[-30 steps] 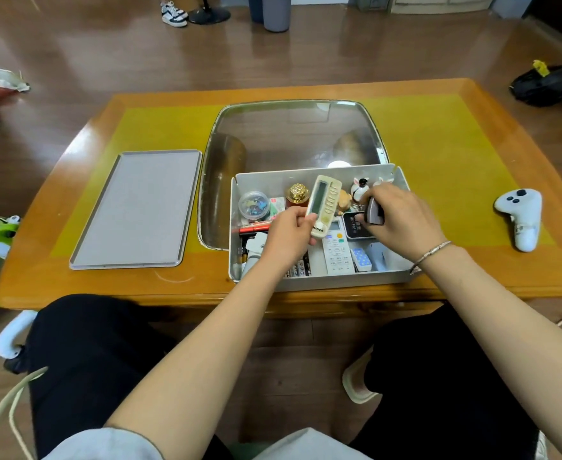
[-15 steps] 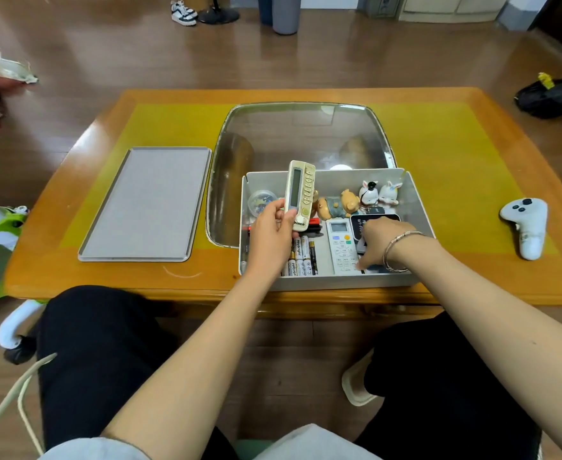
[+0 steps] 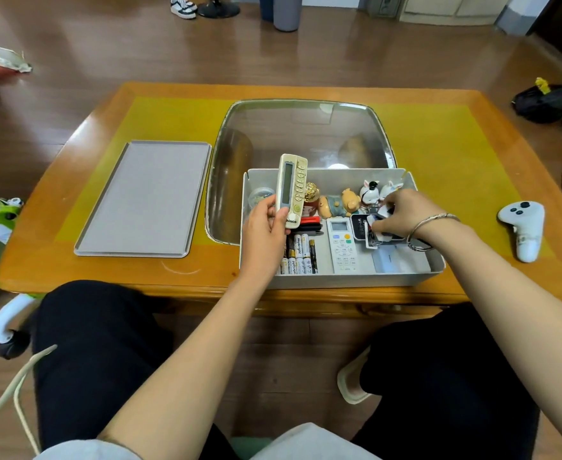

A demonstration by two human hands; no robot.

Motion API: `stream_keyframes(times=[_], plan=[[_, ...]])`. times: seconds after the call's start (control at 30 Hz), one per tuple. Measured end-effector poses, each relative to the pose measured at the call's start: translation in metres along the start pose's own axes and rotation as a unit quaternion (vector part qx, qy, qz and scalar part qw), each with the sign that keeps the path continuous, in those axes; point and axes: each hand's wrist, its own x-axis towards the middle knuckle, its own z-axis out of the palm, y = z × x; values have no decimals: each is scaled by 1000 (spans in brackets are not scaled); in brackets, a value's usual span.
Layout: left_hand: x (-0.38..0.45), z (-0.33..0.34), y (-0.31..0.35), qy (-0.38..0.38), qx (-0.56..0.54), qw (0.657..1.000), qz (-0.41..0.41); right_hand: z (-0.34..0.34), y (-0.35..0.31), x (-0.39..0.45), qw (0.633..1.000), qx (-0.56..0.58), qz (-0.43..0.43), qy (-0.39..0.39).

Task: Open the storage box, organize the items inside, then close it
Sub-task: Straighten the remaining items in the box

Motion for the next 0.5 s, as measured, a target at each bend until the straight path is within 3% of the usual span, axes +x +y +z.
stream_keyframes(times=[0.5], plan=[[1, -5, -11, 5, 33, 999, 35, -8, 11, -7, 997, -31, -22, -74]])
